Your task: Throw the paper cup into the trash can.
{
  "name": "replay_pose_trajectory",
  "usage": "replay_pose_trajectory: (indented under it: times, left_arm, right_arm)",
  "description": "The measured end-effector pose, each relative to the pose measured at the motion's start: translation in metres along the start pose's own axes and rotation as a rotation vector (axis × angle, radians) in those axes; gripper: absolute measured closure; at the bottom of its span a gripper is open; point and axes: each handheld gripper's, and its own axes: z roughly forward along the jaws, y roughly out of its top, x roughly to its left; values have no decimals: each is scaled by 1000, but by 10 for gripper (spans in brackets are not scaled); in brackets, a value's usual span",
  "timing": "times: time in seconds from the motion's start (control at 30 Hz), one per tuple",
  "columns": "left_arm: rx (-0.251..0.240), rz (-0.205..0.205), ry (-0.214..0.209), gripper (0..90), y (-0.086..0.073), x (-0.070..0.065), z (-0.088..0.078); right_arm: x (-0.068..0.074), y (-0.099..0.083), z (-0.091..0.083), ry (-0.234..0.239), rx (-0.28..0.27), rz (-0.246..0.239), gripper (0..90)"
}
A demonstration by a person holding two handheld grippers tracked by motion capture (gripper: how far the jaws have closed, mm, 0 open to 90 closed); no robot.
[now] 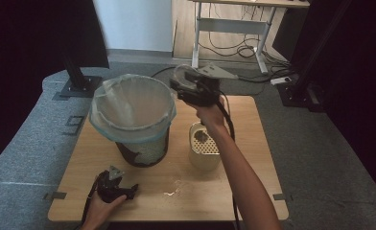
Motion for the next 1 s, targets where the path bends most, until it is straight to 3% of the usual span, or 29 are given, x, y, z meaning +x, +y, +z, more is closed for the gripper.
replay_pose_trajectory:
  times: [0.1,0.13,0.17,0.2,0.3,0.33,0.37,0.4,0.5,0.67,0.7,0.83,0.87,0.9,0.93,1.0]
  left_arm:
    - [0,0,0,22,0,0,0]
    - [1,1,-1,22,0,0,0]
    - [1,1,-1,22,0,0,0]
    - [1,2,-1,22,0,0,0]
    - [2,2,-1,22,0,0,0]
    - [1,2,0,22,0,0,0]
    - [1,2,0,23,0,0,0]
    - [0,0,1,24,0,0,0]
    - [-1,-1,1,26,0,0,0]
    - [-1,1,2,25,0,0,0]
    - [-1,-1,1,25,0,0,0]
    - [-1,0,1,25,0,0,0]
    - [-1,0,1,26,0,0,0]
    - [-1,0,1,26,0,0,0]
    - [-3,0,0,27,-1,0,-1]
    - [-3,2,1,28,-1,0,-1]
  right_arm:
    - [17,9,23,32,3,-19,381]
    - [29,12,38,55,14,-32,372]
    - [29,12,38,55,14,-32,372]
    - [39,13,53,75,28,-40,353]
    - [44,13,65,78,43,-21,309]
    - [49,9,79,106,80,16,156]
    - [49,9,79,106,80,16,156]
    - [49,5,87,125,130,21,124]
    - [49,2,87,121,138,5,97]
    - [34,2,58,114,84,5,123]
    - [28,-1,42,112,58,0,132]
    - [17,-16,7,96,43,-61,148]
    - [17,-16,7,96,43,-61,148]
    - [14,-22,-3,94,42,-67,154]
    - [6,-41,-25,87,42,-65,163]
    - [3,-48,-32,83,43,-64,167]
